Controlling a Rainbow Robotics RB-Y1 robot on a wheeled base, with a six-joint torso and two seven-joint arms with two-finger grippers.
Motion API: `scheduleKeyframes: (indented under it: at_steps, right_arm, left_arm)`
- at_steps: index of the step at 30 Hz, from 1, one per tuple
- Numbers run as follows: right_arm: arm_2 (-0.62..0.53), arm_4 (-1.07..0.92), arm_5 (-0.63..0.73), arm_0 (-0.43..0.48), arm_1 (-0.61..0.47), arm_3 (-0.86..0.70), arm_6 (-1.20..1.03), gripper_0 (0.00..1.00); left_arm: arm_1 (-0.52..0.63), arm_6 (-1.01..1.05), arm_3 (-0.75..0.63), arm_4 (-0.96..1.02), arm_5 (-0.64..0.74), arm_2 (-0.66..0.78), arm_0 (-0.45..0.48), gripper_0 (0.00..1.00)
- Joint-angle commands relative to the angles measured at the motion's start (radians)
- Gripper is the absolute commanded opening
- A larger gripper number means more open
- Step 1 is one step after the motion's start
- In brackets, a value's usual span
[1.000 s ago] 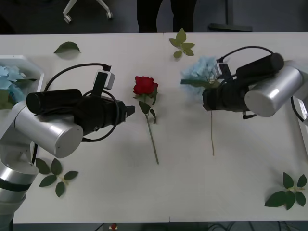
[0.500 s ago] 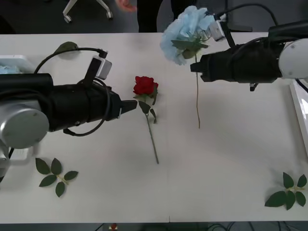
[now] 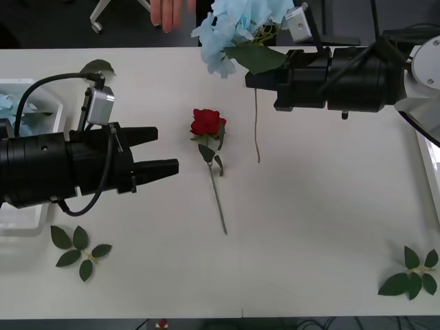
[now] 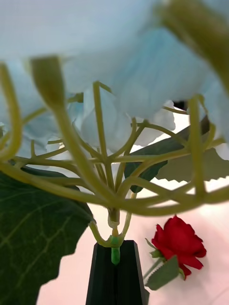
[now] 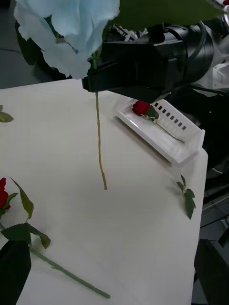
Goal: Place the red flowers into the right box and the blue flowers into the left box. If a person shows an open palm, hand one flower to the person first, then continue sorting.
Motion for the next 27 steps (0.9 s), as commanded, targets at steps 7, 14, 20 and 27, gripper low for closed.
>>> scheduleKeyframes:
  at_steps: [7, 14, 20, 27]
  right_arm:
    - [-0.059, -0.056, -0.054, -0.040, 0.040, -0.010, 0.237, 0.00]
    - [-0.059, -0.098, -0.088, -0.192, 0.113, 0.125, 0.373, 0.00]
    - [-0.070, -0.102, -0.106, -0.307, 0.173, 0.263, 0.405, 0.00]
    - [-0.090, -0.121, -0.114, -0.396, 0.222, 0.365, 0.405, 0.00]
  left_arm:
    - [0.008, -0.115, -0.027, 0.059, -0.001, 0.013, 0.035, 1.00]
    - [0.005, -0.115, -0.027, 0.056, -0.001, 0.013, 0.038, 1.00]
    - [-0.006, -0.118, -0.027, 0.050, -0.001, 0.012, 0.044, 1.00]
    - [-0.013, -0.118, -0.027, 0.044, -0.001, 0.012, 0.044, 1.00]
